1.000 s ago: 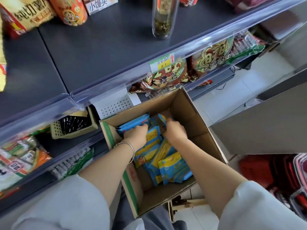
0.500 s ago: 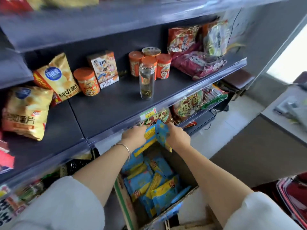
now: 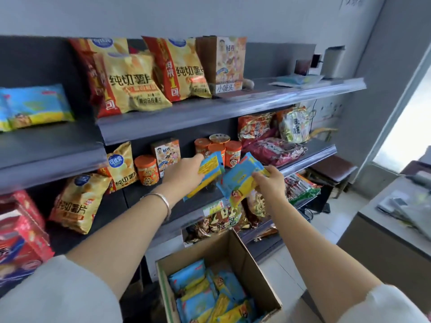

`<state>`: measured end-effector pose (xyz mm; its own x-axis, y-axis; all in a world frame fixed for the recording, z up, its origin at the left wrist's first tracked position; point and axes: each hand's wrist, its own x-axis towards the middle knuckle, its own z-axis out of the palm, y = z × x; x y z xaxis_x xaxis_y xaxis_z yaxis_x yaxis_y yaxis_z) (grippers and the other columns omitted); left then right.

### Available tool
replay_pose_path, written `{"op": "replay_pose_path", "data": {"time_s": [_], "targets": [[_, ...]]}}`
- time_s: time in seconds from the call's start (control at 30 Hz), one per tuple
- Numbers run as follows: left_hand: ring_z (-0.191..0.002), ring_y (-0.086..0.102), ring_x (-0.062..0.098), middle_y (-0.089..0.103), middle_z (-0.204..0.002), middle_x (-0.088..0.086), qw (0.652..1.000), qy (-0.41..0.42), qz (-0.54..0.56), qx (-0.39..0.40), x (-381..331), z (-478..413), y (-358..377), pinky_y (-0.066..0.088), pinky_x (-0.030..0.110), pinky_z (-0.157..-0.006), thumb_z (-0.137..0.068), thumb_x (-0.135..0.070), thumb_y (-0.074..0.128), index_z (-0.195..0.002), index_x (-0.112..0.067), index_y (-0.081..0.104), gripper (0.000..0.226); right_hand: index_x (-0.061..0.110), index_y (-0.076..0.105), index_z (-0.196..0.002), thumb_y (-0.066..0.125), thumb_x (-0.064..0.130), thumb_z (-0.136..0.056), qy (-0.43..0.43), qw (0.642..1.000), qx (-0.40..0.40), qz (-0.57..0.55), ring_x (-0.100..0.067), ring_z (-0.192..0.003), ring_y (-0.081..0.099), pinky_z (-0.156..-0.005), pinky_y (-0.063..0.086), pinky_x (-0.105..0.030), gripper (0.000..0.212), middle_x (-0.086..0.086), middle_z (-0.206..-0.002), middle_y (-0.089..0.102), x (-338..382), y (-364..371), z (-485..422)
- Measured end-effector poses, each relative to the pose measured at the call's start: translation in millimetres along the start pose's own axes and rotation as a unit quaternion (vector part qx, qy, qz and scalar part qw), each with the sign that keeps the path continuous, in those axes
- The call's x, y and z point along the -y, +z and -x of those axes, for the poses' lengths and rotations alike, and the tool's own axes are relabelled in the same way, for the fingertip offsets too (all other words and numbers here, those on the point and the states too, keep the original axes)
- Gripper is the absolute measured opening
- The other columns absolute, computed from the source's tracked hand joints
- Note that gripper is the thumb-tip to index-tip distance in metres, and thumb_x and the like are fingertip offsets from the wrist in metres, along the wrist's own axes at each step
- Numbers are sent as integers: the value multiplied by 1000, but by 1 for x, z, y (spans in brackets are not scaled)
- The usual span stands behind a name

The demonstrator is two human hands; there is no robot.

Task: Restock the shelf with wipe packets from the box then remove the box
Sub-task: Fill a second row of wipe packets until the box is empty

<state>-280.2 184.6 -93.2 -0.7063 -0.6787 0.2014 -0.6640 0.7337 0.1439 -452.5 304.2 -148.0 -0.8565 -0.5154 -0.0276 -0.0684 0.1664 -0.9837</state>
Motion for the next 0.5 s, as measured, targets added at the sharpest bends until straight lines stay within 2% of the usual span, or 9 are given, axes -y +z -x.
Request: {"op": "replay_pose_path", "data": {"time_s": [0.07, 0.17, 0.3, 0.4, 0.5], "targets": [[-89, 59, 30, 60, -99, 5, 999, 5, -7, -37, 1, 2, -16, 39, 33, -59, -93, -26, 49, -109, -18, 44, 18, 11, 58, -115, 66, 29, -82, -22, 1000, 4, -12, -27, -84, 66, -79, 56, -51, 39, -7, -92, 64, 15, 1, 1], [-89, 59, 31, 61, -98, 7, 997, 6, -7, -82, 7, 9, -37, 40, 33, -60, -93, -28, 47, -116, -19, 43, 25, 13, 59, -111, 65, 33, -77, -53, 998, 12, -19, -28, -84, 68, -73, 58, -50, 40, -7, -91, 66, 39, 6, 4], [-80, 58, 28, 62, -93, 6, 990, 13, -1, -140, 22, 20, -59, 39, 33, -58, -95, -30, 45, -119, -19, 43, 27, 13, 58, -108, 63, 20, -85, -78, 994, 18, -74, -27, -88, 68, -67, 60, -39, 24, -12, -98, 65, 70, 23, 18], [-90, 61, 30, 65, -99, 6, 981, 25, -35, -189, 44, 31, -72, 41, 34, -61, -95, -33, 46, -130, -22, 41, 37, 12, 55, -107, 61, 14, -88, -82, 988, 54, -118, -25, -83, 68, -59, 57, -33, 20, -16, -100, 63, 87, 52, 38], [-95, 61, 27, 66, -105, 4, 977, 38, -23, -207, 74, 50, -87, 46, 35, -66, -96, -31, 47, -134, -28, 42, 39, 6, 53, -111, 59, 12, -91, -73, 980, 84, -167, -25, -79, 68, -54, 55, -31, 21, -18, -100, 62, 104, 89, 65]]}}
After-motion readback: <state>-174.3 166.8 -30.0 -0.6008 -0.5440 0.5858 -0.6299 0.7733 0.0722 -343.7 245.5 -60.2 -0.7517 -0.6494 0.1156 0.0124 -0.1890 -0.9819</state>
